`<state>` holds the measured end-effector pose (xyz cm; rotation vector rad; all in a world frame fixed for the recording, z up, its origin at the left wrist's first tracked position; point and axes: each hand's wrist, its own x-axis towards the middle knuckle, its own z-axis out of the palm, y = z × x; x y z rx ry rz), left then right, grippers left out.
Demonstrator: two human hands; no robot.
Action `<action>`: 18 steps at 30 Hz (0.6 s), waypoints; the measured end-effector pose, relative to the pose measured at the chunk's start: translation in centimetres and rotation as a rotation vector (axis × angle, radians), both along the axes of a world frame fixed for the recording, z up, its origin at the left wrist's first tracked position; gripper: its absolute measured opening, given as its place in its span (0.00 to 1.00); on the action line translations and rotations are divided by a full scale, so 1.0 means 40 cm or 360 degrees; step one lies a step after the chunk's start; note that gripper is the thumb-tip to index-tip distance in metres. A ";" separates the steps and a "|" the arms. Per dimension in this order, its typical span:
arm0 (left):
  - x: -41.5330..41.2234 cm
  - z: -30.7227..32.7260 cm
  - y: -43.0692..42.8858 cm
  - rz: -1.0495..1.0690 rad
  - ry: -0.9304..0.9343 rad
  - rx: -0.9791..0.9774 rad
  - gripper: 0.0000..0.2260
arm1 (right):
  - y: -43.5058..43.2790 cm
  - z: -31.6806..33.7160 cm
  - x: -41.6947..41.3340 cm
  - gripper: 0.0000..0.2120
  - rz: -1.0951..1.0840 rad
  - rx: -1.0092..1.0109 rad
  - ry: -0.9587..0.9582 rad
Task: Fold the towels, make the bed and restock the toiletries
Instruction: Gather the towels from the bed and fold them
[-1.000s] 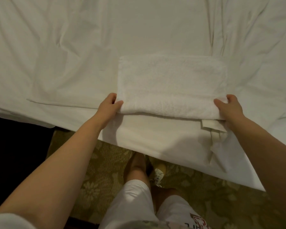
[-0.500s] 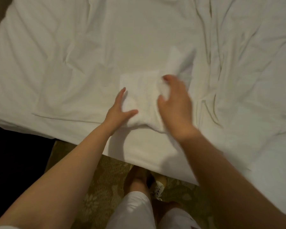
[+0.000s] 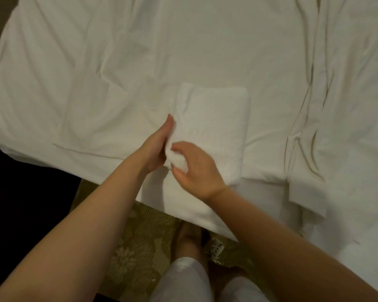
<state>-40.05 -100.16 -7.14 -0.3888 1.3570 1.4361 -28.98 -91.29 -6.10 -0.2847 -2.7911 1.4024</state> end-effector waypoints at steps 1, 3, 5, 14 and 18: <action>-0.005 0.002 0.012 -0.0092 0.0047 -0.0009 0.22 | -0.004 -0.006 0.007 0.18 0.0071 -0.0009 -0.0031; -0.005 0.011 0.035 -0.0255 0.0174 -0.0114 0.15 | 0.002 0.005 -0.006 0.16 0.0086 -0.0205 -0.0287; 0.002 0.010 0.039 -0.0254 0.0325 -0.0296 0.06 | 0.024 0.035 -0.020 0.13 -0.0085 -0.0464 -0.0365; 0.045 0.196 0.109 -0.0147 0.0589 0.0009 0.07 | 0.272 0.066 0.066 0.40 -0.1198 -0.2008 -0.0802; 0.043 0.331 0.174 -0.0414 0.0602 0.0261 0.24 | 0.367 0.227 0.108 0.36 -0.1266 -0.2008 -0.0555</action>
